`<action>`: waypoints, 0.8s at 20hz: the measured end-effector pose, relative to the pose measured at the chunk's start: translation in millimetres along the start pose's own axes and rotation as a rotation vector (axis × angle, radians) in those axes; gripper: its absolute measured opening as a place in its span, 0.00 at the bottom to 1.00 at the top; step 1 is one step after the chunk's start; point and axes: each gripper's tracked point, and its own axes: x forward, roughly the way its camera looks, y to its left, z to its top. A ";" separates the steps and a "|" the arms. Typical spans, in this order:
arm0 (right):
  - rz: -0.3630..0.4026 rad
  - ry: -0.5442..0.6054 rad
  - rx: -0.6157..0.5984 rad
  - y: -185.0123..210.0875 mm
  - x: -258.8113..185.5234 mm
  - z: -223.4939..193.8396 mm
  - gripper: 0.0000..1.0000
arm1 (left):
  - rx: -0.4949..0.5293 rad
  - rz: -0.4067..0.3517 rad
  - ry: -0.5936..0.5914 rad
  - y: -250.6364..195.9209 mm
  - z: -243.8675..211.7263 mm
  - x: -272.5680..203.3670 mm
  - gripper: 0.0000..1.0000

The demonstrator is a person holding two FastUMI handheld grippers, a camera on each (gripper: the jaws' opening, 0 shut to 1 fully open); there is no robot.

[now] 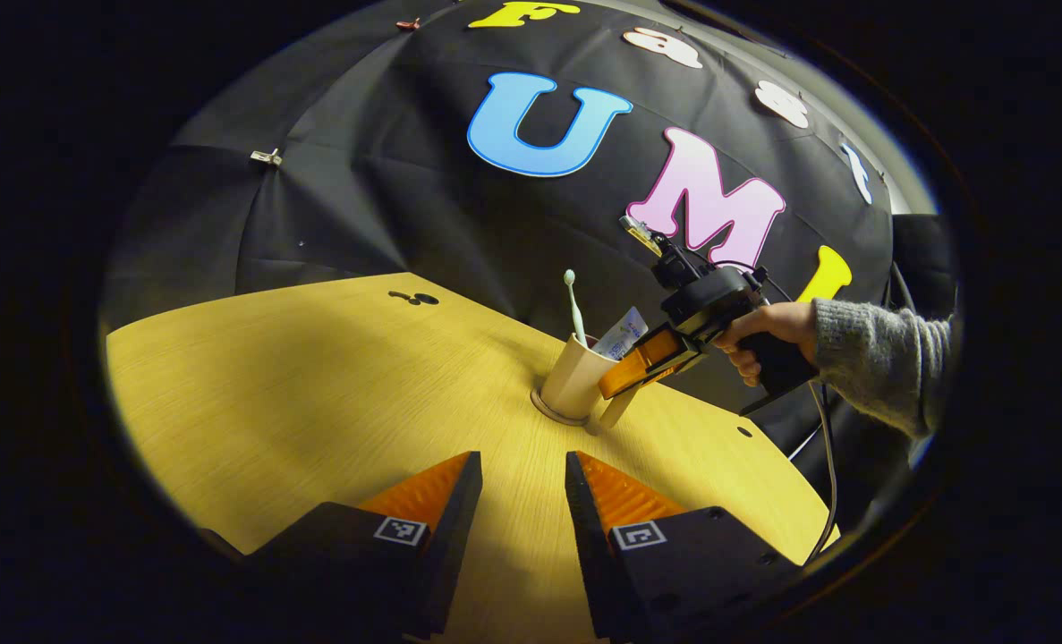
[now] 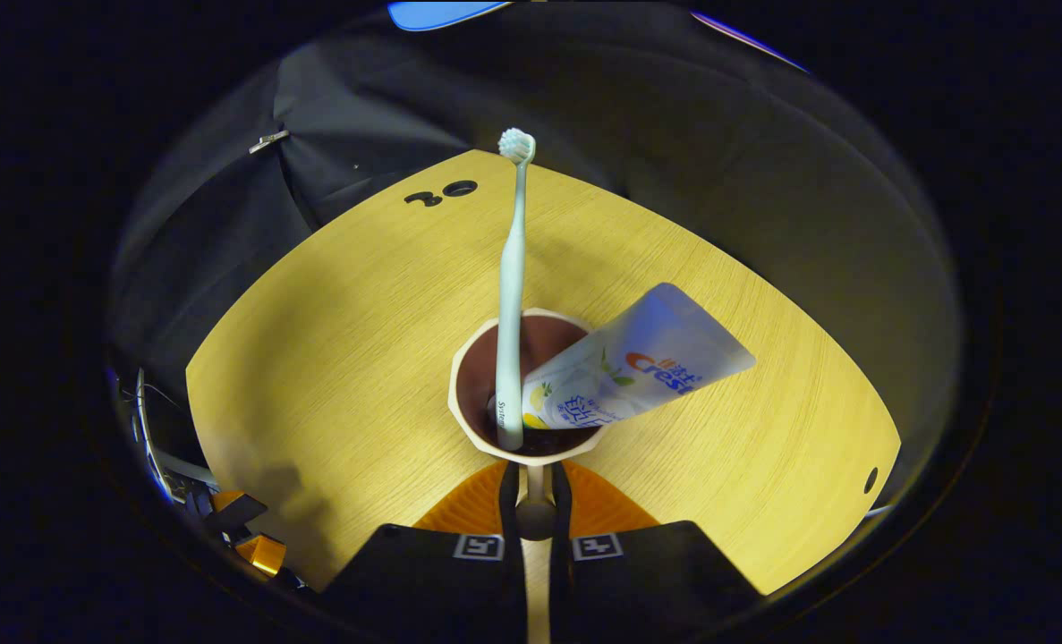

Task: Put the toothbrush and toothpaste on the desktop into the cup, then pick up the cup and place it on the coaster on the desktop.

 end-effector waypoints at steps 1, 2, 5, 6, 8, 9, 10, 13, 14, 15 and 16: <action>-0.001 0.002 0.005 -0.8 -0.5 -1.4 0.15 | 0.001 0.001 -0.001 2.0 2.5 0.7 0.61; -0.003 0.006 0.008 -1.5 -0.7 -1.9 0.20 | 0.002 0.001 -0.002 2.4 6.4 1.3 0.61; 0.000 -0.007 0.000 -1.2 -7.3 -1.3 0.25 | 0.010 0.002 0.002 5.6 11.9 1.7 0.61; 0.001 -0.008 0.006 -1.3 -10.5 -1.0 0.28 | 0.015 0.002 0.007 6.3 12.4 1.3 0.61; 0.009 -0.018 0.023 -1.5 -19.3 0.8 0.34 | 0.026 -0.002 0.018 5.2 16.9 -0.6 0.61; 0.014 -0.026 0.034 -0.7 -22.3 0.5 0.29 | 0.034 -0.005 0.020 4.1 20.6 -2.1 0.61; 0.017 -0.035 0.041 0.6 -26.0 -0.1 0.36 | 0.041 -0.006 0.023 4.4 23.5 -4.2 0.61; 0.007 -0.096 0.050 1.0 -43.5 -0.9 0.41 | 0.060 -0.014 0.036 0.1 31.8 -6.3 0.61; 0.000 -0.129 0.059 0.1 -50.5 0.5 0.32 | 0.064 -0.018 0.041 -2.6 34.9 -8.0 0.61; -0.006 -0.163 0.072 0.7 -58.8 1.6 0.41 | 0.071 -0.018 0.044 -5.0 39.7 -9.6 0.61; -0.004 -0.197 0.086 1.7 -66.3 2.1 0.41 | 0.078 -0.022 0.045 -8.1 44.4 -11.4 0.61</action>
